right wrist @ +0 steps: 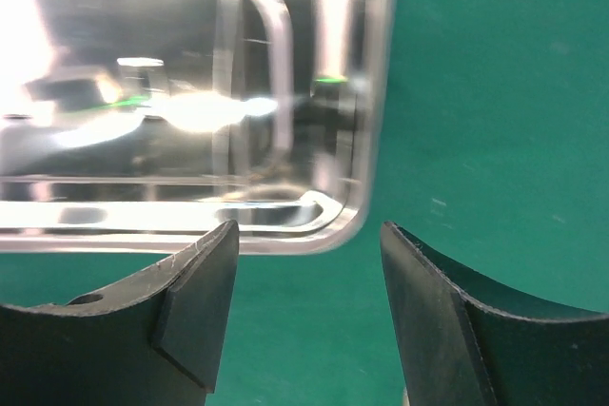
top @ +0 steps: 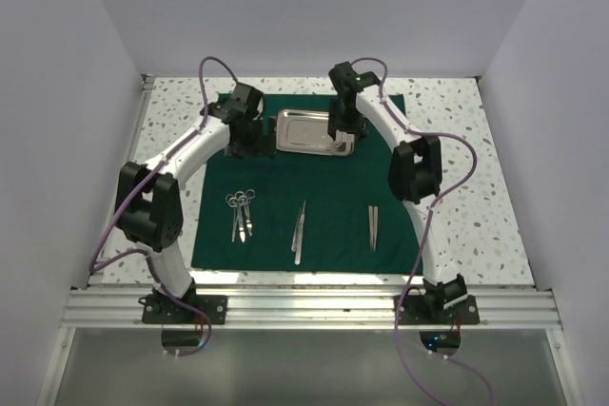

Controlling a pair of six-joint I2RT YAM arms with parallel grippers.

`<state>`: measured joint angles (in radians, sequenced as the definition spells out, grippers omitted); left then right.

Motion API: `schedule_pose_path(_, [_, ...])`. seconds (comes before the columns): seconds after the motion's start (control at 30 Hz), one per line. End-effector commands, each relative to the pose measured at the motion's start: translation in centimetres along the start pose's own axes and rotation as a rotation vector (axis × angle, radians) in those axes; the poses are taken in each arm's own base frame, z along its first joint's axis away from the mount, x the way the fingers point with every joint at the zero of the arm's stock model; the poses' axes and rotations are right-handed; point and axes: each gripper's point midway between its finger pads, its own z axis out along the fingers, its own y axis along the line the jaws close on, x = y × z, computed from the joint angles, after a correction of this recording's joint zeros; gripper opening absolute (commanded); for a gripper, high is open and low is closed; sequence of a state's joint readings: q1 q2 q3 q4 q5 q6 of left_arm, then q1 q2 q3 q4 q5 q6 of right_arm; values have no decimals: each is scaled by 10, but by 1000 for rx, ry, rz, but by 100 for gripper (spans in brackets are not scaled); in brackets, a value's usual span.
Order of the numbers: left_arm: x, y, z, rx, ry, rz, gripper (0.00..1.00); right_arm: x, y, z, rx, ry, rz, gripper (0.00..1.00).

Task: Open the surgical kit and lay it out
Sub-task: Pick up the medical item from the container.

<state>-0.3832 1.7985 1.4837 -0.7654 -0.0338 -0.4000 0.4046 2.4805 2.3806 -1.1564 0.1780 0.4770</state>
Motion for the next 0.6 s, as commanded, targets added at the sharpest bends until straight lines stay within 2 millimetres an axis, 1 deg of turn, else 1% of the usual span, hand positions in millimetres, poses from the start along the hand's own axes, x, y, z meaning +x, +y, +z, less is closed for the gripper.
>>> schedule_pose_path(0.0, [-14,4,-4,11,-41,4,89,-24,37,-29,-168,-103,0,65])
schedule_pose_path(0.1, [-14,6,-1,11,-35,-2,89,-27,47,-25,-209,-106,20,65])
schedule_pose_path(0.2, [-15,12,-2,-10,-40,-17,89,-28,51,-18,-211,-103,38,65])
schedule_pose_path(0.23, [-15,13,-4,-13,-44,-18,89,-26,50,-9,-194,-94,42,65])
schedule_pose_path(0.3, [-14,18,-7,-17,-49,-27,89,-25,47,-2,-166,-91,48,64])
schedule_pose_path(0.33, [-13,20,-7,-20,-48,-32,89,-24,42,6,-133,-90,54,63])
schedule_pose_path(0.43, [-9,27,-10,-29,-49,-44,89,-21,37,16,-90,-88,42,63])
schedule_pose_path(0.47, [-9,30,-11,-32,-52,-48,89,-17,37,23,-63,-84,26,62])
schedule_pose_path(0.53, [-6,35,-14,-43,-57,-54,90,-12,37,30,-35,-83,-10,62])
schedule_pose_path(0.57, [-7,36,-15,-47,-63,-54,90,-6,35,38,1,-74,-29,61])
